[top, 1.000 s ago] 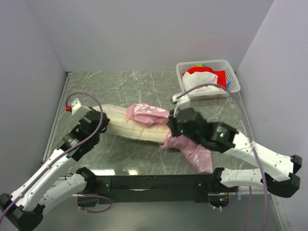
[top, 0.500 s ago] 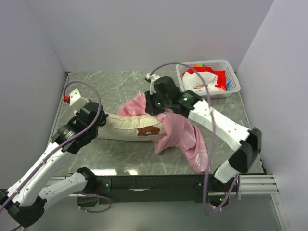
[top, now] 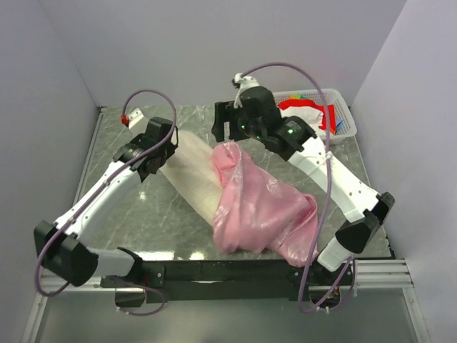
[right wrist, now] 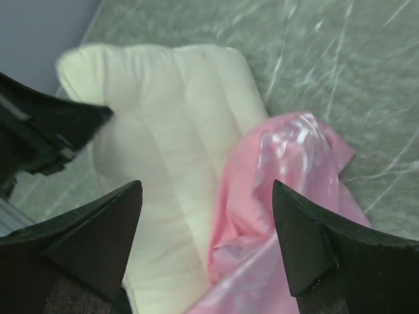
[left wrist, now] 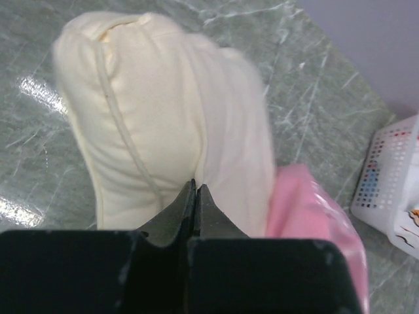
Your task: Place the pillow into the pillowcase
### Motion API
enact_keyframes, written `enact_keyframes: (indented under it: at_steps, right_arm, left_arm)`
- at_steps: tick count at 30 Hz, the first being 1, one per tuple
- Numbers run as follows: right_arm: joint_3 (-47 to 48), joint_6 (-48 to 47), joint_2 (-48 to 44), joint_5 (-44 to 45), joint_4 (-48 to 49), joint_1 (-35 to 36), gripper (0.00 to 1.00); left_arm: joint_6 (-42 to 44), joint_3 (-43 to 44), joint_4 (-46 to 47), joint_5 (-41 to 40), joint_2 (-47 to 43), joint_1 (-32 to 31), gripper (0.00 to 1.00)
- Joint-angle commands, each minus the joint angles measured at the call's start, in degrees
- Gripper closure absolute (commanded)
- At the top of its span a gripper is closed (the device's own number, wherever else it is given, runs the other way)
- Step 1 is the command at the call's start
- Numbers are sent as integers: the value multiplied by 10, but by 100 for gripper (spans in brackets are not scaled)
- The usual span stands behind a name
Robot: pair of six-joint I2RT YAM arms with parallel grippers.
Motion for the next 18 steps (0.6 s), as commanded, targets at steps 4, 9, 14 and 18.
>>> enact_keyframes:
  at_steps: [4,9,14,18]
  right_arm:
    - [-156,33,-164,82,18,70,5]
    - [-370,78,-206,232,65,235,2]
    - [-417,163,-133,376,77,395,0]
    - [-376,212,-63,469,6,453,0]
  left_arm:
    - [7,61,21,81,37,27,99]
    - [1,-18,56,97,8,37,99]
    - [-13,-78,66,107,-18,45,99]
    - [-13,-92,66,108,-35,44,99]
